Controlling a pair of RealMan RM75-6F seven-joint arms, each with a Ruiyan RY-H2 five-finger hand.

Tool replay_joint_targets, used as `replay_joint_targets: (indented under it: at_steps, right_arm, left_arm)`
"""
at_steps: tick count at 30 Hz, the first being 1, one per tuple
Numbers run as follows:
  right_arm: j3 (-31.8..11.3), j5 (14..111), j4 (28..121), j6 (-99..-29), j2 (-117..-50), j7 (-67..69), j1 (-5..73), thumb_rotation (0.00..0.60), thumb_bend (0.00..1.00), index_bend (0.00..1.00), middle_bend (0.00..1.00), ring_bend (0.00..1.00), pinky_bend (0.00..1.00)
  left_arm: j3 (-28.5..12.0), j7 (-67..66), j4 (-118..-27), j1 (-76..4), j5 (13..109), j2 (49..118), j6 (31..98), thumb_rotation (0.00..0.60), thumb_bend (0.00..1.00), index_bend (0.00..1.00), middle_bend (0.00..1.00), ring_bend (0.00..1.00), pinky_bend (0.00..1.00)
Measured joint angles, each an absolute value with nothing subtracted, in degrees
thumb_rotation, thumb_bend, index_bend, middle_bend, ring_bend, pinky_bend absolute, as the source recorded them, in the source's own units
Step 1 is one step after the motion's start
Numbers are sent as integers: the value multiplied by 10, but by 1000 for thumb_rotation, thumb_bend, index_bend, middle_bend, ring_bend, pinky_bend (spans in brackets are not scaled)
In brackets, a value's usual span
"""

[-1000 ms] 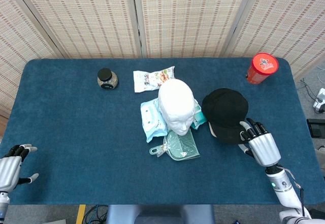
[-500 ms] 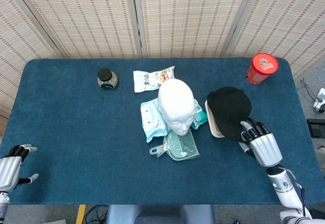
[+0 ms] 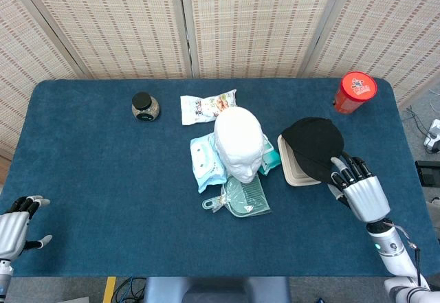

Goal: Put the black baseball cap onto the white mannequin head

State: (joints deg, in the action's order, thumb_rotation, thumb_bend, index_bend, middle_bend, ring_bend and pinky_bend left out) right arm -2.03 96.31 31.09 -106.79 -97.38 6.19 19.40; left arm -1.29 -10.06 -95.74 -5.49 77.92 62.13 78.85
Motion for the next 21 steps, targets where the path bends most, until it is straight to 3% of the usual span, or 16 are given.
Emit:
replay_joint_targets:
  at_steps: [21]
  right_arm:
    - [-40, 1002, 499, -1079, -846, -110, 227, 600, 472, 743, 362, 210, 327]
  left_arm:
    - [-14, -100, -962, -53, 780, 618, 793, 600, 23, 278, 230, 158, 406]
